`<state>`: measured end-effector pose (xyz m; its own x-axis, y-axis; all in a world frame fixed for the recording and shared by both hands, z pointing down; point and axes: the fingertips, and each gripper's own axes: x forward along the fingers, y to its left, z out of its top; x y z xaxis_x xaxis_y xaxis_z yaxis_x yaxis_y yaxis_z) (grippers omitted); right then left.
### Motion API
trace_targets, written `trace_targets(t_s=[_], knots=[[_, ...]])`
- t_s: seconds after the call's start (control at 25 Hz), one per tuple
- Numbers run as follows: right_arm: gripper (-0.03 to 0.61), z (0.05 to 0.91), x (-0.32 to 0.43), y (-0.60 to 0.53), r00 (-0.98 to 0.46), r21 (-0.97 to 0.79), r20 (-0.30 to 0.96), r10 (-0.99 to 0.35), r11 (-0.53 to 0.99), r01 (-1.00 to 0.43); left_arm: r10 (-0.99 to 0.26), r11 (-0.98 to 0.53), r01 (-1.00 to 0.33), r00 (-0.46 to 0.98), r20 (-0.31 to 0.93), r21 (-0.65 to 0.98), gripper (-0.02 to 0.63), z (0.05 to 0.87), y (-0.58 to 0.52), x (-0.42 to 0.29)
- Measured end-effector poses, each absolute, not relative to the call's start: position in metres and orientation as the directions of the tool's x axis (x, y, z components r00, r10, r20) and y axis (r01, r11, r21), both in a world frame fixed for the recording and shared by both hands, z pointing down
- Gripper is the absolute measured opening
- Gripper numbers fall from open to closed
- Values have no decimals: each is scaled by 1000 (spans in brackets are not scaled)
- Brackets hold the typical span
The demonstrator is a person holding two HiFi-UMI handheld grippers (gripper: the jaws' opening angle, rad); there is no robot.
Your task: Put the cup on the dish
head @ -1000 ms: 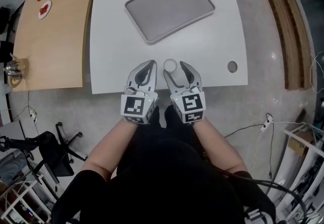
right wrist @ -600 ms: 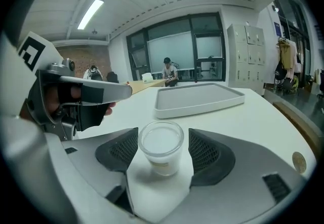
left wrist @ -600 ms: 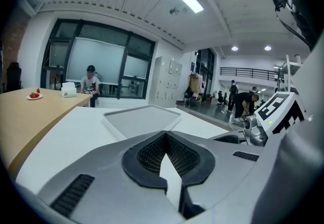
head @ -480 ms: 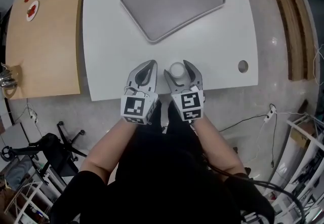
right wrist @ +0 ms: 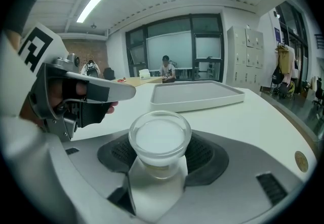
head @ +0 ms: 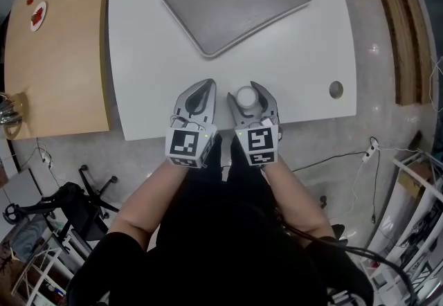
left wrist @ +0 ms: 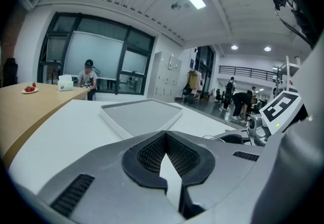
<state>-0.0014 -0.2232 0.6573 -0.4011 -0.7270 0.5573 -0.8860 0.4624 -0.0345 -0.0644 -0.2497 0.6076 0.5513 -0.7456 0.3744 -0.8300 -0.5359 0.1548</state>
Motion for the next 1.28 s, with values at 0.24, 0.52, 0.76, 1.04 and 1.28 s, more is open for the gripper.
trace_targets(t_s=[0.24,0.52,0.76,1.04,1.28], knots=[[256,631,6,-227,-383,-23,530,-756,439,-898,-747,-547,-824,561,356,149,6,590,-253,-60],[256,557,12,-243,-375,-4,467,-801,422,-906,-783,-552,-826,560,270,112,6,524,-266,-59],[256,477,15,-244,-378,6,385,-842,412,-911,-814,-542,-835,549,191,94,6,457,-263,-56],[256,416,21,-249,-381,22,318,-868,408,-913,-820,-554,-828,561,112,88,6,398,-260,-50],[256,389,24,-252,-383,37,282,-879,409,-912,-829,-551,-832,554,74,62,6,378,-263,-49]])
